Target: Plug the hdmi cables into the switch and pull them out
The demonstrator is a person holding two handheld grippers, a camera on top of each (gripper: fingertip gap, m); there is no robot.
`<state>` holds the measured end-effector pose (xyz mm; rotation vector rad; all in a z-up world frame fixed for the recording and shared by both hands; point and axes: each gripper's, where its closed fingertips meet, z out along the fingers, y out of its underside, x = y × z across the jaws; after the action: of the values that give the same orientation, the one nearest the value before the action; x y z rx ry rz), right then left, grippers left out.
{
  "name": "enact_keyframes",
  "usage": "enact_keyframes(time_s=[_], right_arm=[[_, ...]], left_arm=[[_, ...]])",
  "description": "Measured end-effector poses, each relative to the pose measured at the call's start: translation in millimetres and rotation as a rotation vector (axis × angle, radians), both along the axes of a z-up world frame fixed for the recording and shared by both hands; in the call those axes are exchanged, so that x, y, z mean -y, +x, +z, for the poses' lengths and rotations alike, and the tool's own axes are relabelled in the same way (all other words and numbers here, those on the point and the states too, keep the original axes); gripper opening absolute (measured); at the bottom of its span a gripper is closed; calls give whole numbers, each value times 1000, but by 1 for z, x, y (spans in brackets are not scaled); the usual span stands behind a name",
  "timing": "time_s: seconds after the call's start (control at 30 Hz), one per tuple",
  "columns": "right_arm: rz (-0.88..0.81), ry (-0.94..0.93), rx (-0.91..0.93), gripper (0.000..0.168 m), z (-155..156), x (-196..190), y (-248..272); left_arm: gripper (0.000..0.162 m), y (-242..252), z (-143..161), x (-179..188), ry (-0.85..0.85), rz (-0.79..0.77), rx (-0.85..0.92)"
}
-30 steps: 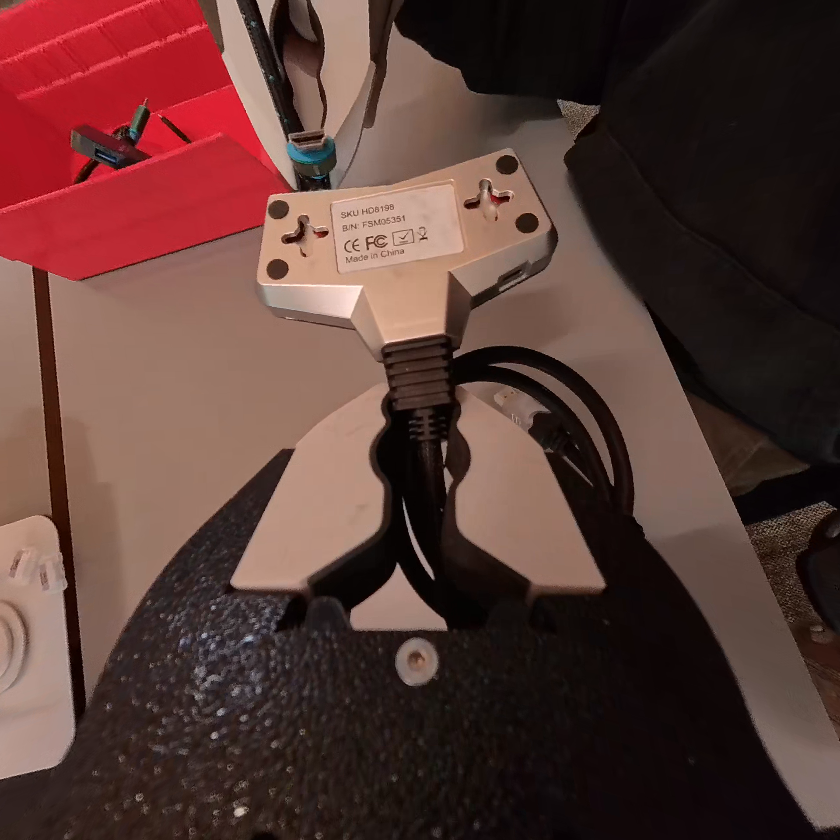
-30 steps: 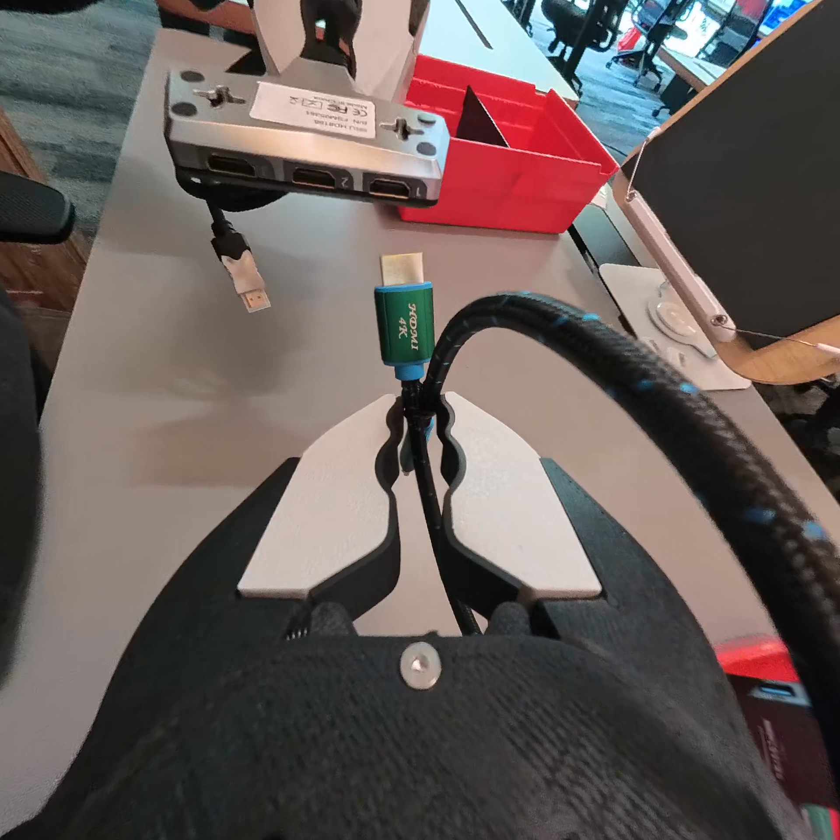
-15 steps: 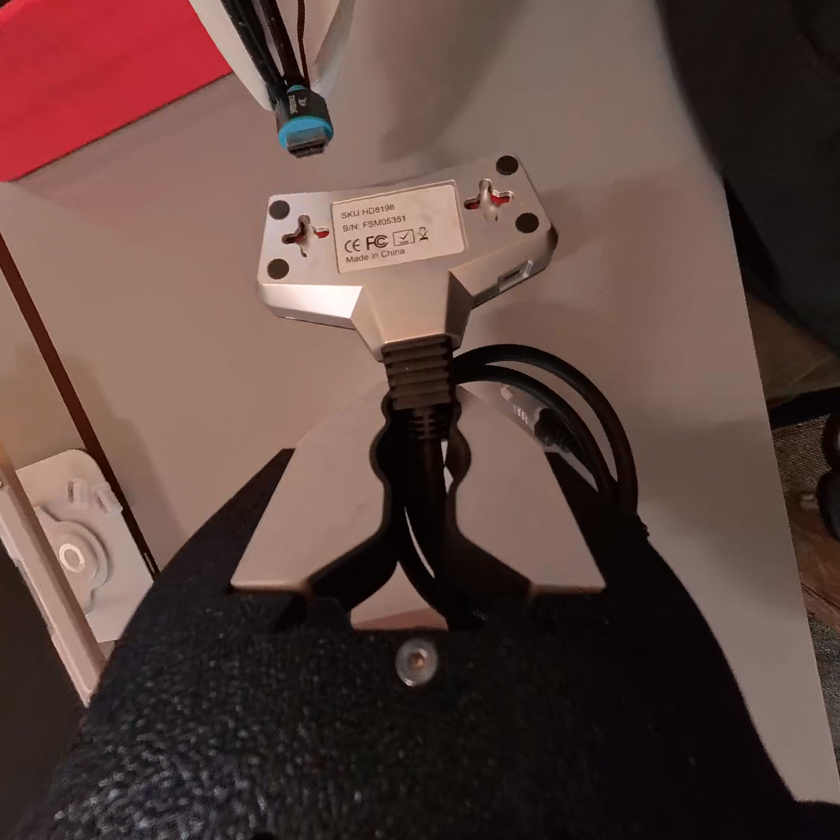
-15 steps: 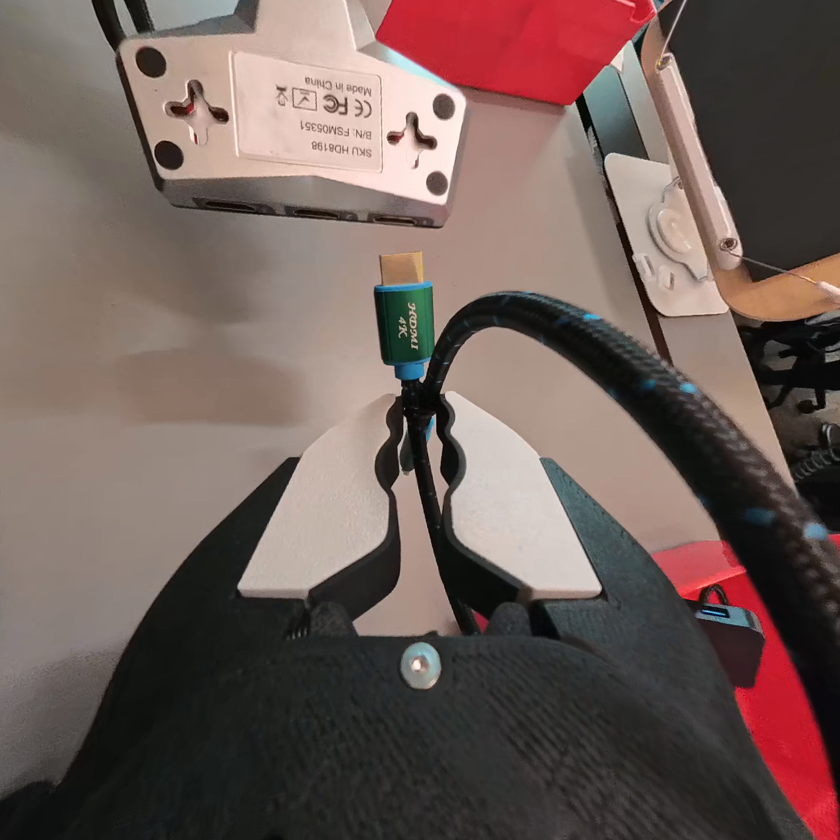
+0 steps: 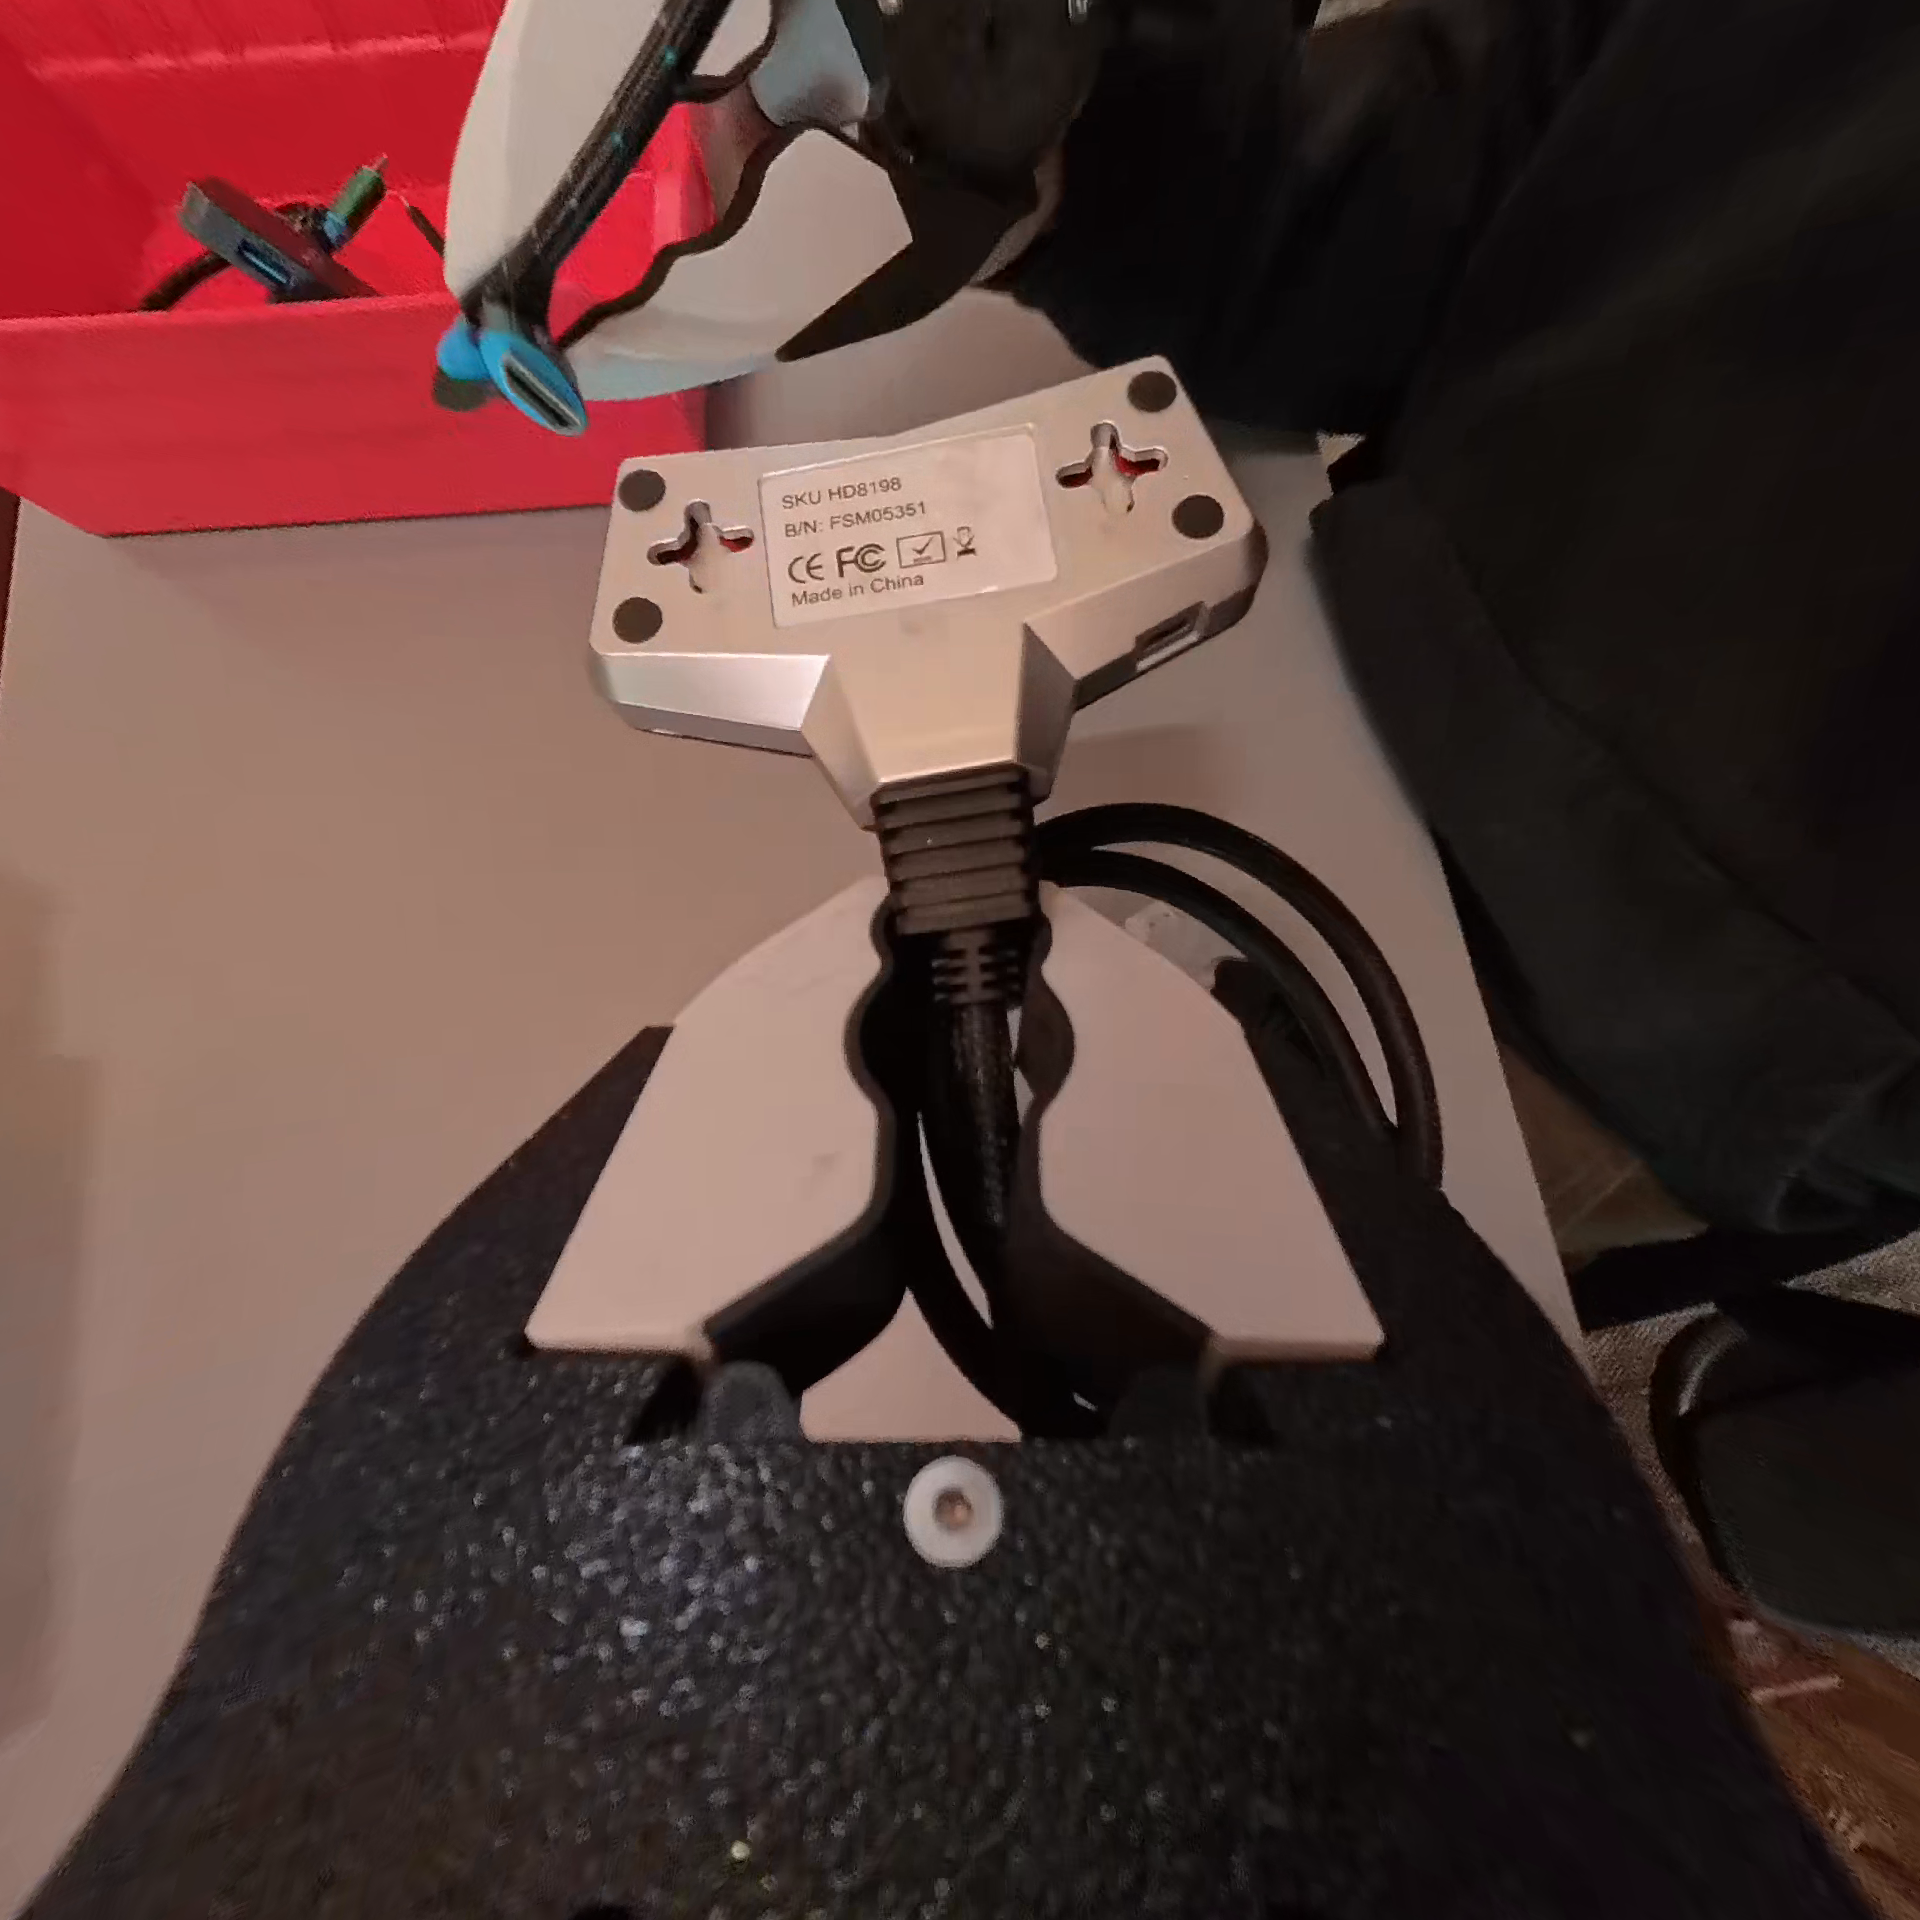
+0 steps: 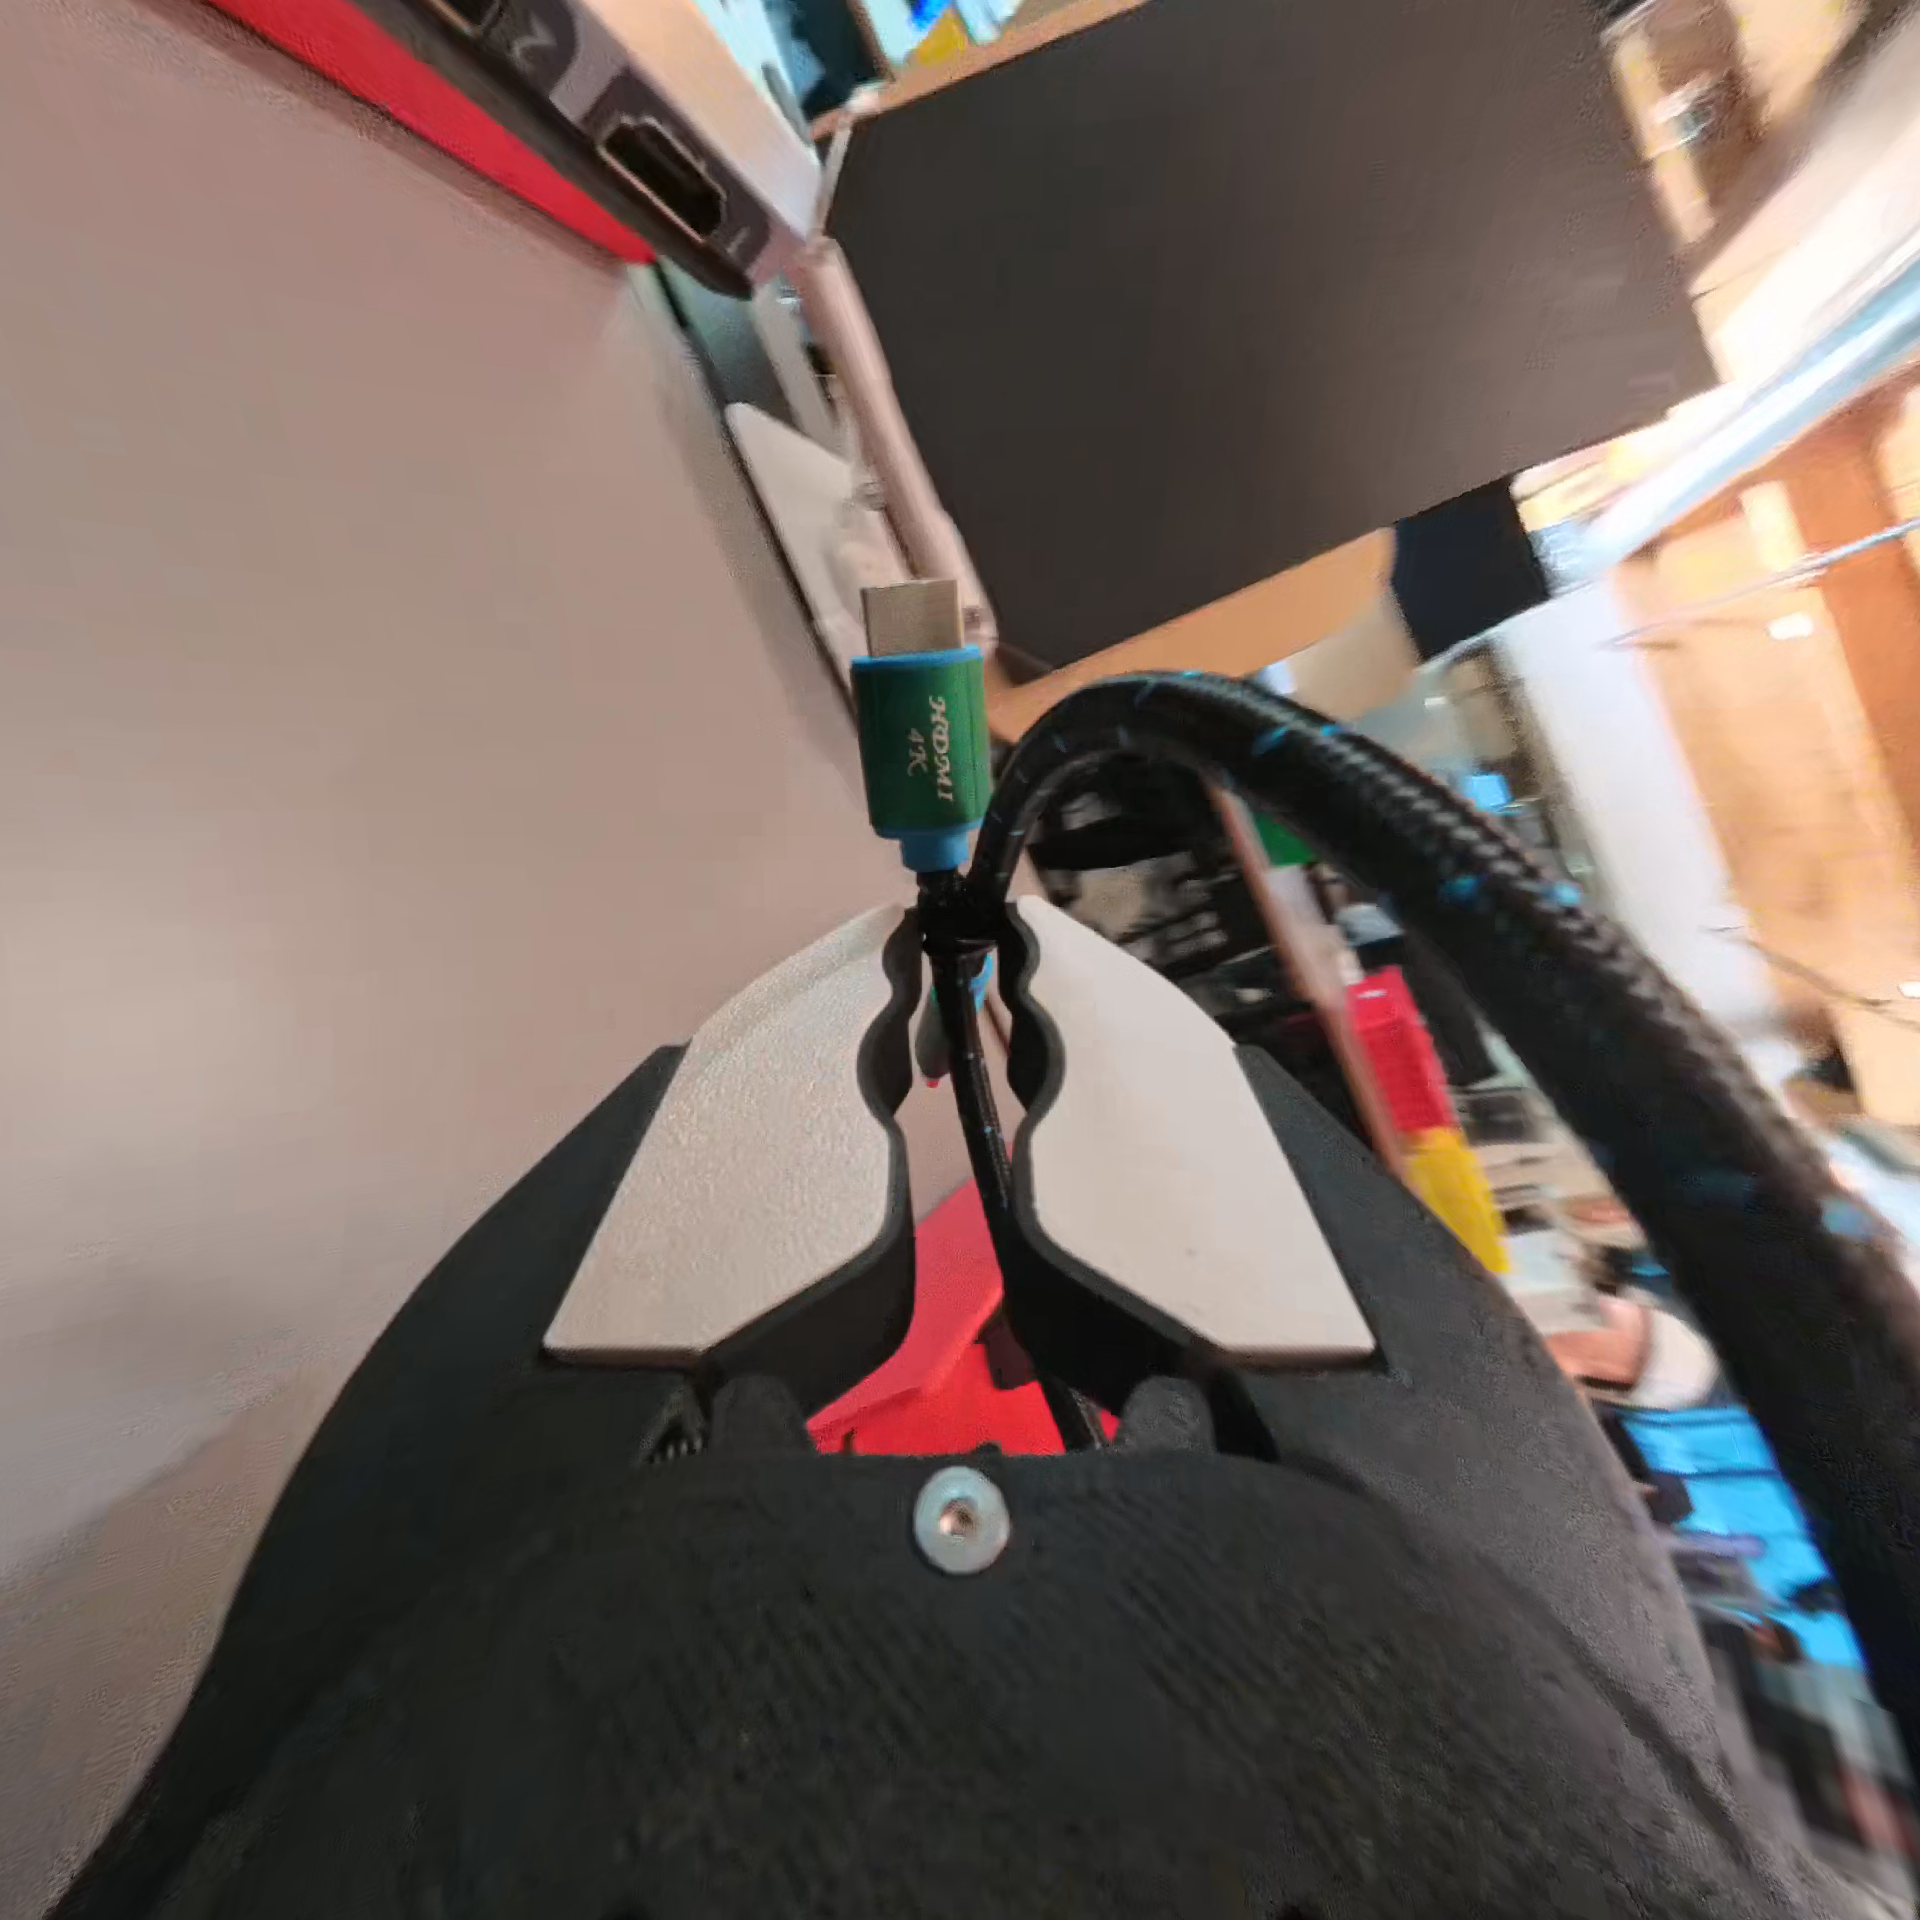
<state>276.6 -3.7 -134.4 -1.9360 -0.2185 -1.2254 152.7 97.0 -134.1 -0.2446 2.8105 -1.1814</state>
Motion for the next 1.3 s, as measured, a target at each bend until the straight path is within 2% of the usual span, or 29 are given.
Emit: enact_keyframes(time_s=[0.17, 0.37, 0.43, 0.5, 0.67, 1.0, 1.13, 1.3], right_arm=[[-46, 70, 227, 14, 21, 5, 1], [-26, 43, 313, 13, 20, 3, -3], [3, 21, 284, 14, 12, -1, -4], [66, -13, 182, 14, -3, -8, -6], [134, -57, -35, 14, -29, -13, -9], [123, -11, -21, 14, -23, -8, -4], [57, -8, 107, 14, -13, -4, 1], [-44, 18, 346, 13, 14, 4, 1]], left_arm=[[17, 2, 2, 0, -66, 34, -19], [18, 9, -4, -1, -156, 119, -101], [18, 14, -15, -6, -122, 164, -101], [18, 17, -27, -10, -62, 186, -84], [17, 15, -42, -12, 5, 177, -68], [16, 19, -38, -11, -56, 204, -77], [17, 16, -29, -5, -74, 232, -132], [17, 4, -7, 13, -232, 161, -249]])
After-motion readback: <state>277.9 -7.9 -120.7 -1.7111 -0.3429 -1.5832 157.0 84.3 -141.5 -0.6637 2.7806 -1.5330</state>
